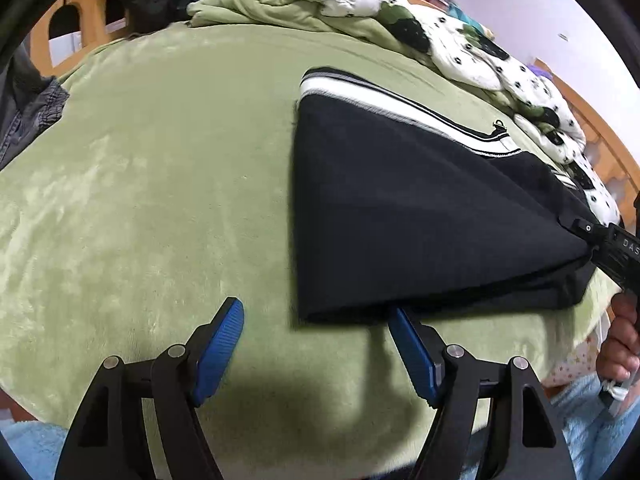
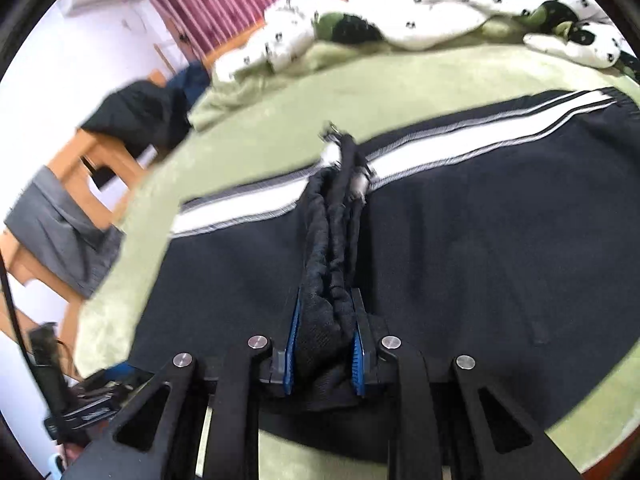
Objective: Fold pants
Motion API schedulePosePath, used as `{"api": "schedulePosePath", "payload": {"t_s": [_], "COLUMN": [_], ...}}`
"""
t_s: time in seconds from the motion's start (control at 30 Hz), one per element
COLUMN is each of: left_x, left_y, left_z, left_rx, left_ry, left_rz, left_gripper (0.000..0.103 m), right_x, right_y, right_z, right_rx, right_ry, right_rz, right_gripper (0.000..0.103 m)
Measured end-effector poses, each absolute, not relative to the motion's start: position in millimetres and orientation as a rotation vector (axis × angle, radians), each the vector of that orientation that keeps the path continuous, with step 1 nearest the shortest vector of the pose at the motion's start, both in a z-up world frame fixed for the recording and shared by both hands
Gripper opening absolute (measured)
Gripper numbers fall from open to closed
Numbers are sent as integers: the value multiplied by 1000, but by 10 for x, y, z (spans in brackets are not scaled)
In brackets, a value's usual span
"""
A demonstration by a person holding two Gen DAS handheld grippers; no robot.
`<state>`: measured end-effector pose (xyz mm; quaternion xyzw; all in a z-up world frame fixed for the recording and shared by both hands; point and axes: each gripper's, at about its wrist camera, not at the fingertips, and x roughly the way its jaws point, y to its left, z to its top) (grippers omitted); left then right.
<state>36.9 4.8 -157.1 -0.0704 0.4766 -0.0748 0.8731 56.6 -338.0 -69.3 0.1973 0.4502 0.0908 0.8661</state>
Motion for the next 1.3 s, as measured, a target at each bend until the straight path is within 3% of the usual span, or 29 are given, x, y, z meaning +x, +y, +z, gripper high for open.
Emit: {"api": "schedulePosePath", "payload": {"t_s": [0.13,0.37,0.5,0.6,0.67,0.83,0.9,0.97,1.0,1.17,1.3], "left_x": [328,220,543,679,697,631,646,720,750,1123,1553], "left_y": [78,123,27,-90,-118,-37,1,35,45,90,109], "left_z": [-1527,-1184,-1136,-1394,-1672,-1495,-1413,-1299,-1250,-1039,-1086], "left_rx": [-142,-135,-172,-109,-114,-119,-113,-138,-150,-199,-236], "left_ry": [1016,935,923,987,1041,989,980,972,966,919,920], "left_rz": [-196,-257,-228,-128,-132,-142,-126,-157,-172,-229,-256], "left_gripper": [73,73,73,72,74,73,71,71,71,71,71], "right_x": [583,286,370,441,385,280,283,274,257,309,434], "right_y": [-3403,-3522,-3430,-3285,-3233,-3500,-3673,-3998,-4202,-5059,-5588], "right_z": [-1106,-690,-831,-1129,-1057,-795,-662,-462,-383,-382,-736], "right_rx": [390,329,294,178,134,223,235,241,257,296,428], "right_ry": [1086,875,930,1032,1007,976,934,878,852,815,862], "right_rz": [132,130,148,119,114,124,76,-4,-42,-270,-335], "right_gripper": [27,35,35,34,34,34,41,62,64,66,66]}}
